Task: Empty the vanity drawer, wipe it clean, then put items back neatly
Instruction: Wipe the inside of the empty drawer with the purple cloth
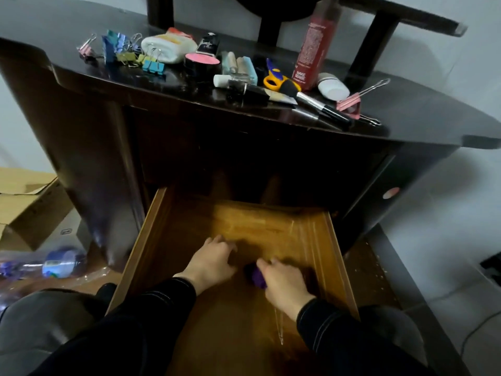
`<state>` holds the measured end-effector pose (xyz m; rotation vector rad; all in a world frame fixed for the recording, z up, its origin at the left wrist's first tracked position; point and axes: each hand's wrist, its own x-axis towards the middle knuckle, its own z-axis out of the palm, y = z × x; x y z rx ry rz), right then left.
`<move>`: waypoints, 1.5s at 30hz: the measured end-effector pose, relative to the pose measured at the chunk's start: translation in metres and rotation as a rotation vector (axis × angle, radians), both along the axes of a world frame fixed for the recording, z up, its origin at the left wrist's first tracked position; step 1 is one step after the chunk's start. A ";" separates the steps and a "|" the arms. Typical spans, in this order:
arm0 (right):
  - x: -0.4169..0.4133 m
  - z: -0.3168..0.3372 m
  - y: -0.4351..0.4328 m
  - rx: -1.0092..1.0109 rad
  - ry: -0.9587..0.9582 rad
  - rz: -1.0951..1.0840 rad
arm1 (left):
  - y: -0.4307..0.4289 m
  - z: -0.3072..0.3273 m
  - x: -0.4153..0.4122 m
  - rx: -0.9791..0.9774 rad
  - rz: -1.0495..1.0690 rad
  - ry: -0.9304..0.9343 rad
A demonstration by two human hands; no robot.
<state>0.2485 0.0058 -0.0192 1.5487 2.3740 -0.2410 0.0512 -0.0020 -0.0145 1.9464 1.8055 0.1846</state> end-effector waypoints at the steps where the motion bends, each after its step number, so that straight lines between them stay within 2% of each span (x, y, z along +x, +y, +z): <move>1: 0.003 -0.002 -0.011 -0.017 0.028 0.015 | -0.001 0.003 0.001 -0.002 0.008 -0.097; 4: 0.007 0.003 -0.015 -0.073 0.183 -0.118 | -0.006 0.008 0.002 0.013 0.015 -0.211; 7: 0.003 0.018 0.002 -0.194 0.570 -0.471 | -0.011 0.006 0.002 0.063 0.061 -0.287; 10: -0.010 0.031 0.010 -0.434 1.000 -0.725 | -0.012 0.006 0.004 0.101 0.147 -0.425; 13: -0.019 0.040 0.008 -0.707 1.190 -0.753 | -0.009 0.005 0.005 0.147 0.215 -0.469; 15: -0.019 0.045 0.003 -0.713 1.084 -0.636 | -0.008 0.003 0.003 0.125 0.236 -0.434; 16: -0.017 0.048 0.000 -0.628 0.937 -0.532 | -0.009 0.001 0.002 0.099 0.224 -0.391; 19: 0.013 0.053 -0.003 -0.056 0.380 -0.134 | -0.013 -0.007 0.002 0.079 0.121 -0.132; 21: 0.046 0.058 0.002 0.265 0.235 0.007 | -0.014 -0.012 0.008 0.157 0.089 0.012; 23: 0.080 0.058 0.014 0.437 0.168 0.026 | -0.011 -0.014 0.016 0.237 0.073 0.110; 27: 0.103 0.052 0.027 0.444 0.161 -0.057 | -0.003 -0.023 0.034 0.228 0.020 0.206; 31: 0.099 0.045 0.031 0.475 0.294 -0.083 | 0.015 -0.037 0.038 0.350 -0.131 0.306; 34: 0.099 0.044 0.034 0.493 0.315 -0.106 | 0.038 -0.042 0.034 0.374 -0.196 0.287; 37: 0.098 0.043 0.033 0.479 0.287 -0.110 | 0.074 -0.044 0.033 0.420 -0.160 0.278; 41: 0.098 0.043 0.034 0.493 0.316 -0.141 | 0.124 -0.041 0.048 0.366 -0.059 0.213; 45: 0.097 0.045 0.034 0.489 0.342 -0.150 | 0.125 -0.047 0.064 0.382 -0.002 0.227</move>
